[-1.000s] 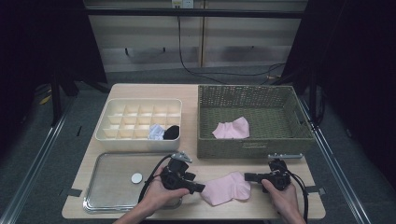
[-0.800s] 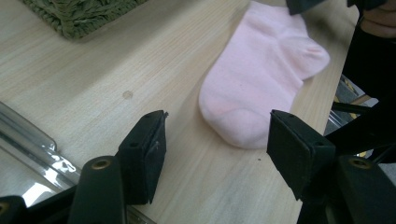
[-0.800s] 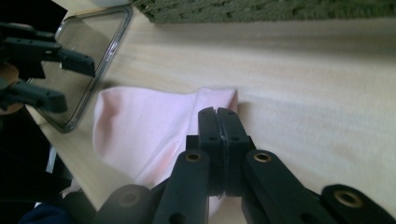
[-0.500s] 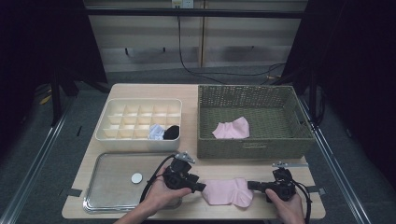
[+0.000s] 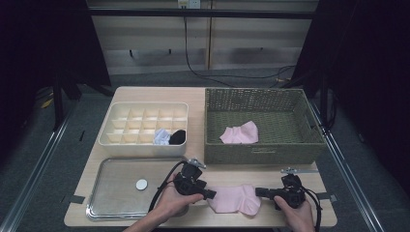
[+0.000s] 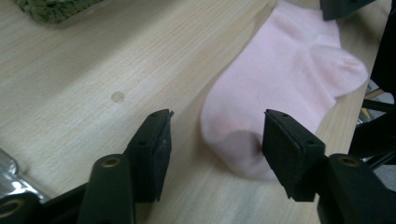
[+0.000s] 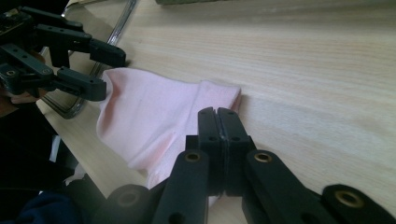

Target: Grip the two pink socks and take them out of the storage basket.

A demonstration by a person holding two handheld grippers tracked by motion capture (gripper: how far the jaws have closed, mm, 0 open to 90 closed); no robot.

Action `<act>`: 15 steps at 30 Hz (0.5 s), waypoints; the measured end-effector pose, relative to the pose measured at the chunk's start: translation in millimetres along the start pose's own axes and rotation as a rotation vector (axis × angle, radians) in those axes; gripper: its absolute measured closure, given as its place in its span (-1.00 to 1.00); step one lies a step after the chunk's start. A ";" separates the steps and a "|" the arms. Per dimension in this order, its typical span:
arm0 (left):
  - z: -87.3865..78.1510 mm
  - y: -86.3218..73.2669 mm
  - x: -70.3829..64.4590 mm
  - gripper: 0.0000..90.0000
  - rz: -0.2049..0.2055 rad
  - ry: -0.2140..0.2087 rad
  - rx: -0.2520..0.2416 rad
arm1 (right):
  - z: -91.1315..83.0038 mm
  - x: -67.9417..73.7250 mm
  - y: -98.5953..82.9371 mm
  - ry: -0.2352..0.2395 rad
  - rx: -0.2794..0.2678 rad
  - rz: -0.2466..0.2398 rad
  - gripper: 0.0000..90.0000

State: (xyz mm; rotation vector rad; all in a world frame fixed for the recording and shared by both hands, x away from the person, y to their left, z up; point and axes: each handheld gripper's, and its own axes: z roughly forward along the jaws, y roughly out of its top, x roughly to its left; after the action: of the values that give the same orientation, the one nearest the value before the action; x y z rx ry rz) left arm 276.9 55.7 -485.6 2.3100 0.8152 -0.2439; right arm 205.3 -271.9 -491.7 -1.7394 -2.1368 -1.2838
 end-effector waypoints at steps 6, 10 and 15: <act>1.9 -0.2 0.3 0.60 0.035 -0.006 0.012 | -3.5 -1.4 -1.8 0.001 -0.008 0.005 0.98; 4.7 1.9 -0.6 0.92 0.070 -0.016 0.023 | -2.5 -2.3 -0.5 -0.002 -0.005 0.005 0.98; -2.7 3.0 8.5 0.95 0.062 0.001 0.003 | -3.1 -7.1 1.7 -0.030 -0.011 0.006 0.99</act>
State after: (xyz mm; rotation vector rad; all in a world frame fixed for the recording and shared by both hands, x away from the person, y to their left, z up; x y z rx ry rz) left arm 285.4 59.9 -485.2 2.3344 0.7426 -0.2161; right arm 208.0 -279.3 -492.8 -1.7794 -2.1423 -1.2782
